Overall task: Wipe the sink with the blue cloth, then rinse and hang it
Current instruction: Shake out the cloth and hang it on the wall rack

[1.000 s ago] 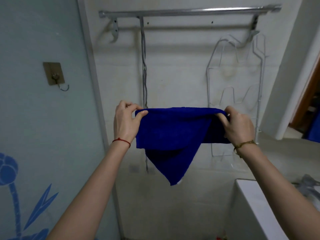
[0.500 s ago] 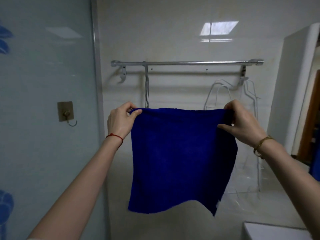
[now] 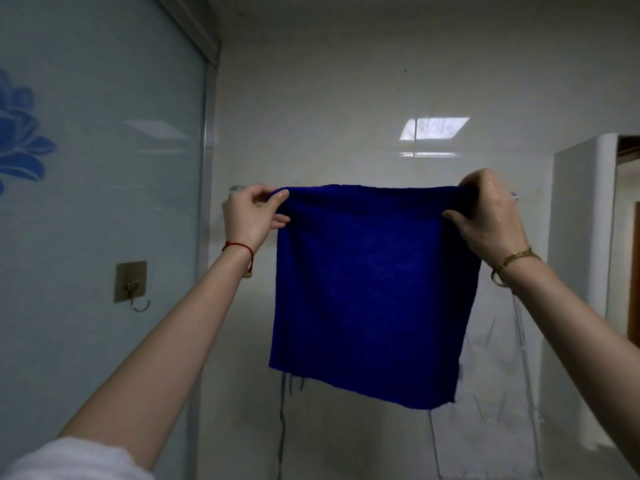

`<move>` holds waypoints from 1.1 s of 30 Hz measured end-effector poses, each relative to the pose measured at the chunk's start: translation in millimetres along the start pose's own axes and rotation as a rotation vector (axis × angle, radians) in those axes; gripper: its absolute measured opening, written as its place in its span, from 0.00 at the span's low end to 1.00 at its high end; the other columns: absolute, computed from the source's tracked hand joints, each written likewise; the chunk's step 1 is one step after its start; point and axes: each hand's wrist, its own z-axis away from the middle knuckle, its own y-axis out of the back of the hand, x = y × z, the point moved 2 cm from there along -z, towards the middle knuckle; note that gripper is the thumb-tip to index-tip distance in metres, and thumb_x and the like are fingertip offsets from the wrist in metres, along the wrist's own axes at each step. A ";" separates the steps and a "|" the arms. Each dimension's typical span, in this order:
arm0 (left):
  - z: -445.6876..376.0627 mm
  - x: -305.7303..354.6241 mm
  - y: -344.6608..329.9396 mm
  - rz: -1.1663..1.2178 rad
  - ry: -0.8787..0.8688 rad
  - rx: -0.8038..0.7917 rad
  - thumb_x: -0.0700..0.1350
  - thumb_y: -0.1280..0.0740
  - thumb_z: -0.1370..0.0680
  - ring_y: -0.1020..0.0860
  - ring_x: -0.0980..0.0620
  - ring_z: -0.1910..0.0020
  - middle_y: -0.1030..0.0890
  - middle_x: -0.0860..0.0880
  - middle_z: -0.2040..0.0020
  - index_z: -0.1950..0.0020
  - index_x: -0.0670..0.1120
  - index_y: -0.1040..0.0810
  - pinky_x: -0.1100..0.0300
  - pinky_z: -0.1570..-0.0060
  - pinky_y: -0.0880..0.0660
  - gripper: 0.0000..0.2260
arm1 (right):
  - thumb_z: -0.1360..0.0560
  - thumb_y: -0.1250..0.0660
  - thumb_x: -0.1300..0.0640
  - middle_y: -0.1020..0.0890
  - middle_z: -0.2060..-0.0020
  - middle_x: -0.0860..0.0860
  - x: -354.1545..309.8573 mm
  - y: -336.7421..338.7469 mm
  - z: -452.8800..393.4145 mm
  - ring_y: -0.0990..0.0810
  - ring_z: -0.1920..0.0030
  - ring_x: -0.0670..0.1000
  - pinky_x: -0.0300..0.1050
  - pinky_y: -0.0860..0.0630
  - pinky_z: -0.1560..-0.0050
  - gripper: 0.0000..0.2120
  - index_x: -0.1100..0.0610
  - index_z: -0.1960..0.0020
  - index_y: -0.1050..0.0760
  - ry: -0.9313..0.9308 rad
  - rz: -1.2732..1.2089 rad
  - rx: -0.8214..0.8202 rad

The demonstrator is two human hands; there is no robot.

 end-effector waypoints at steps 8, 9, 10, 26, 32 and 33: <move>-64.0 41.8 -39.3 0.088 -0.097 0.072 0.43 0.27 0.24 0.15 0.46 0.63 0.17 0.46 0.57 0.49 0.41 0.19 0.60 0.63 0.18 0.07 | 0.30 0.27 0.63 0.26 0.48 0.60 22.8 5.1 -89.2 0.27 0.51 0.58 0.52 0.26 0.51 0.18 0.63 0.46 0.31 0.009 0.059 0.091; -73.0 47.0 -43.5 0.091 -0.114 0.076 0.43 0.26 0.24 0.15 0.46 0.63 0.17 0.47 0.57 0.49 0.42 0.20 0.60 0.63 0.18 0.08 | 0.30 0.27 0.62 0.26 0.48 0.59 25.5 5.7 -100.4 0.26 0.50 0.58 0.52 0.26 0.51 0.18 0.62 0.46 0.31 0.013 0.064 0.099; -83.4 51.3 -48.0 0.096 -0.127 0.084 0.44 0.26 0.25 0.15 0.46 0.63 0.18 0.48 0.57 0.49 0.42 0.20 0.60 0.63 0.18 0.08 | 0.30 0.26 0.62 0.26 0.48 0.59 27.7 6.5 -111.7 0.26 0.50 0.58 0.52 0.26 0.51 0.18 0.62 0.46 0.31 0.018 0.070 0.108; -257.4 90.3 -120.9 0.430 -0.317 0.232 0.42 0.24 0.27 0.15 0.50 0.60 0.16 0.47 0.57 0.51 0.43 0.18 0.59 0.58 0.18 0.07 | 0.33 0.28 0.52 0.18 0.58 0.60 57.9 1.3 -278.8 0.21 0.55 0.60 0.55 0.22 0.51 0.15 0.63 0.53 0.21 -0.212 -0.014 0.517; -309.1 67.4 -143.2 0.466 -0.282 0.234 0.43 0.23 0.28 0.16 0.51 0.57 0.16 0.46 0.54 0.50 0.44 0.18 0.60 0.57 0.18 0.09 | 0.31 0.31 0.62 0.17 0.57 0.62 64.3 -23.0 -312.3 0.19 0.51 0.60 0.49 0.23 0.45 0.08 0.64 0.53 0.18 -0.299 -0.081 0.481; -315.1 61.7 -145.8 0.455 -0.275 0.232 0.44 0.23 0.28 0.16 0.51 0.56 0.16 0.46 0.54 0.49 0.43 0.18 0.60 0.57 0.18 0.10 | 0.30 0.30 0.61 0.17 0.56 0.62 66.9 -26.3 -314.1 0.20 0.50 0.60 0.48 0.25 0.47 0.09 0.64 0.52 0.18 -0.290 -0.076 0.477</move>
